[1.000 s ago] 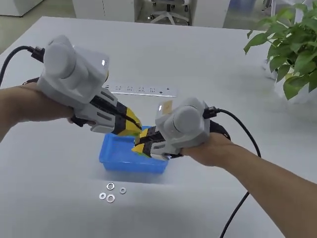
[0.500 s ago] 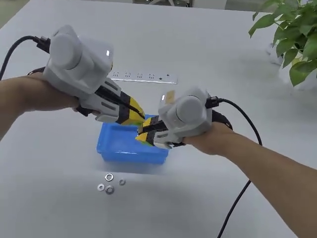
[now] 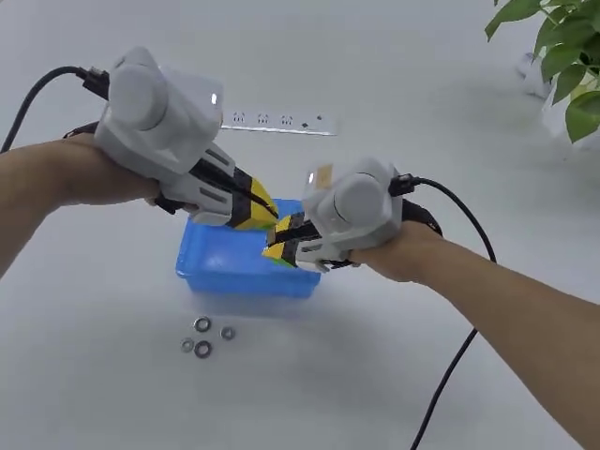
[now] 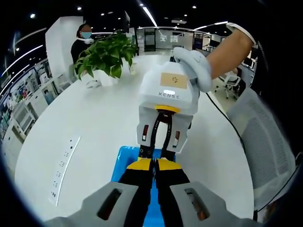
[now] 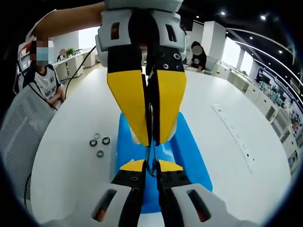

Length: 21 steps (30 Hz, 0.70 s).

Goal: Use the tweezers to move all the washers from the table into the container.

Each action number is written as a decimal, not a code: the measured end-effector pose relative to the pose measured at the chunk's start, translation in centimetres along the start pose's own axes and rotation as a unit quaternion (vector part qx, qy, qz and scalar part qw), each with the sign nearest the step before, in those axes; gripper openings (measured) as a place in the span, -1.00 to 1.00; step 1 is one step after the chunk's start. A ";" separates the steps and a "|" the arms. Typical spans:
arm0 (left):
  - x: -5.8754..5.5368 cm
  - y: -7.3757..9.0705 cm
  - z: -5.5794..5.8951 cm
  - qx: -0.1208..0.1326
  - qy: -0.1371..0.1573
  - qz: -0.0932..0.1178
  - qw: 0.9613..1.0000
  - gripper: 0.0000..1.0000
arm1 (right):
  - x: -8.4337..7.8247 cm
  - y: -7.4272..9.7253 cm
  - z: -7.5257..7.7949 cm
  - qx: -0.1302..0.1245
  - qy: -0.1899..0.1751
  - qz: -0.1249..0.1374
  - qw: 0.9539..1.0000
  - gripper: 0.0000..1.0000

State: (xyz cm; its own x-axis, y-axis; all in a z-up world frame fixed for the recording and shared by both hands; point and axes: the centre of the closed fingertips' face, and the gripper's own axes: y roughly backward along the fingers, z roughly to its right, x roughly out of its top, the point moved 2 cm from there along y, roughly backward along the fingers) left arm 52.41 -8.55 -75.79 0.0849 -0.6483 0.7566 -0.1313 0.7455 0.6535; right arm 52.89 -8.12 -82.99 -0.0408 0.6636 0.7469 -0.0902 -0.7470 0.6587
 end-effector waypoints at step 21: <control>-1.2 -1.0 -0.3 -0.001 0.008 0.001 1.000 -0.89 | -1.4 -0.9 0.0 0.012 0.002 -0.013 1.000 -0.77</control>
State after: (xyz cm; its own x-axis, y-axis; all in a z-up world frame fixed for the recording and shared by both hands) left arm 52.74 -8.50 -77.36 0.1008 -0.6435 0.7588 -0.1293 0.7477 0.6513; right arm 53.06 -8.36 -84.65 -0.0434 0.6823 0.7298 -0.0668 -0.7308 0.6793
